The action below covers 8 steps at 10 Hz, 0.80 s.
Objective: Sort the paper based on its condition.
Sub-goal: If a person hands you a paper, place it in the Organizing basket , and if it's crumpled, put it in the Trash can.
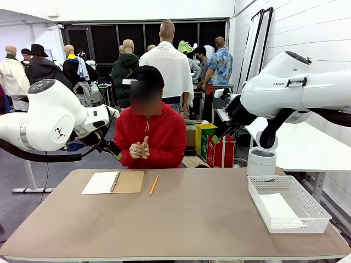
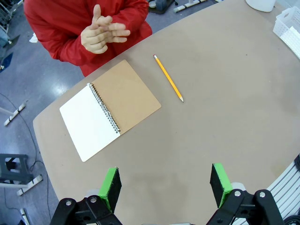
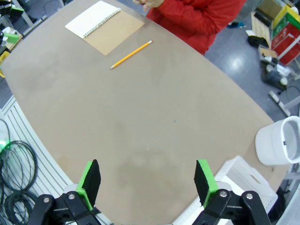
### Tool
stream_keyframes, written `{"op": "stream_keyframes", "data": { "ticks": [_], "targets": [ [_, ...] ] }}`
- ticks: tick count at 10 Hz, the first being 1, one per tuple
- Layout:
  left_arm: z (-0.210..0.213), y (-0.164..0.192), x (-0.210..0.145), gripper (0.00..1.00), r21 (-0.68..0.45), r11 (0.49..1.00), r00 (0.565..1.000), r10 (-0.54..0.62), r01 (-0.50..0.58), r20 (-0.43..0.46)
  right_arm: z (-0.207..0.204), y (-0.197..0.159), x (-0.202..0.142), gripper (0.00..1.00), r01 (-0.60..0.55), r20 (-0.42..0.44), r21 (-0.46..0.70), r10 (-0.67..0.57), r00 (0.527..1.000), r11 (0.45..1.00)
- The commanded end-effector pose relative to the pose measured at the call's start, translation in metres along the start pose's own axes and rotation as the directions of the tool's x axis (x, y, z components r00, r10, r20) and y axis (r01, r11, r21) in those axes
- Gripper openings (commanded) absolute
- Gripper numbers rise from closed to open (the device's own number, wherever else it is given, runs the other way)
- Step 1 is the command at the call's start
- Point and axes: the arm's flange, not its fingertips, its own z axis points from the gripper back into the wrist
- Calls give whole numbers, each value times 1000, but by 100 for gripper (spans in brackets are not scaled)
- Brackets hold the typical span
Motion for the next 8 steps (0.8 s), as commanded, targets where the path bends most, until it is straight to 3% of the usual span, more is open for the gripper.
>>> {"op": "stream_keyframes", "data": {
  "ticks": [1,8],
  "targets": [
    [0,0,0,100,1,1000,1000,1,-1,5,0,1,0,100,-1,-2,-5,1,1000,1000],
    [0,0,0,100,1,1000,1000,1,-1,5,0,1,0,100,-1,-2,-5,1,1000,1000]
  ]
}}
